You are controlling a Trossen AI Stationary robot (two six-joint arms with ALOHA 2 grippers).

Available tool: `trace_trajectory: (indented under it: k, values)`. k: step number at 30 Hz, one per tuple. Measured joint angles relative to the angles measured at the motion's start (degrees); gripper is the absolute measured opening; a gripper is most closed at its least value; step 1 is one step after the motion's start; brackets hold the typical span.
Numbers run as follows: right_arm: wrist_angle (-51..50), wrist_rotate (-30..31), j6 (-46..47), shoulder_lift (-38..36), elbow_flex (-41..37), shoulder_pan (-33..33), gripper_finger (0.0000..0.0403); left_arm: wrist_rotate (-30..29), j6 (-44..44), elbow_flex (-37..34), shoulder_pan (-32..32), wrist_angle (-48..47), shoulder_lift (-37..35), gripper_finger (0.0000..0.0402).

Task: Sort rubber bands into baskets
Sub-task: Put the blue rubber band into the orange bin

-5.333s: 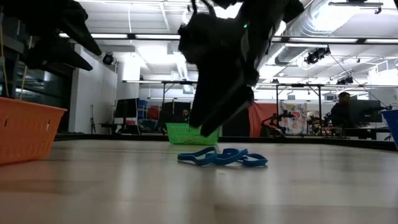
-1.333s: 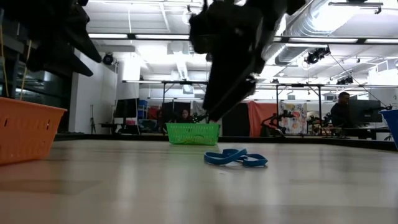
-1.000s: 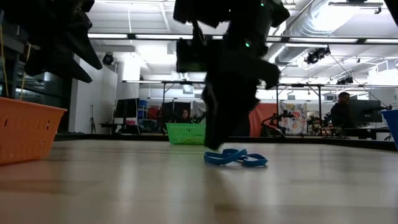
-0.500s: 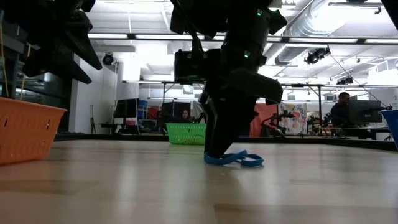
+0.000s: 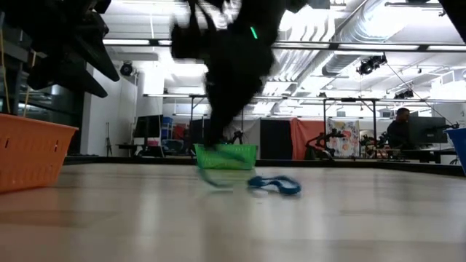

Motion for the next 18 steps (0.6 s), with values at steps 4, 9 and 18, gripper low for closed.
trace_trajectory:
  k: [4,9,18]
  values:
    - [-2.12,0.47,-1.98,-0.23,7.87,-0.92,0.0002,0.01,-0.17,0.00,0.00,0.06,-0.02,0.0175]
    - [0.14,-2.09,-1.85,-0.35,15.52,-1.73,0.0001,0.01,-0.21,0.00,0.00,0.04,0.00,0.0175]
    - [18.22,-4.34,3.93,2.14,15.98,0.05,0.0000,-0.01,-0.13,0.00,0.00,0.01,-0.02,0.0175]
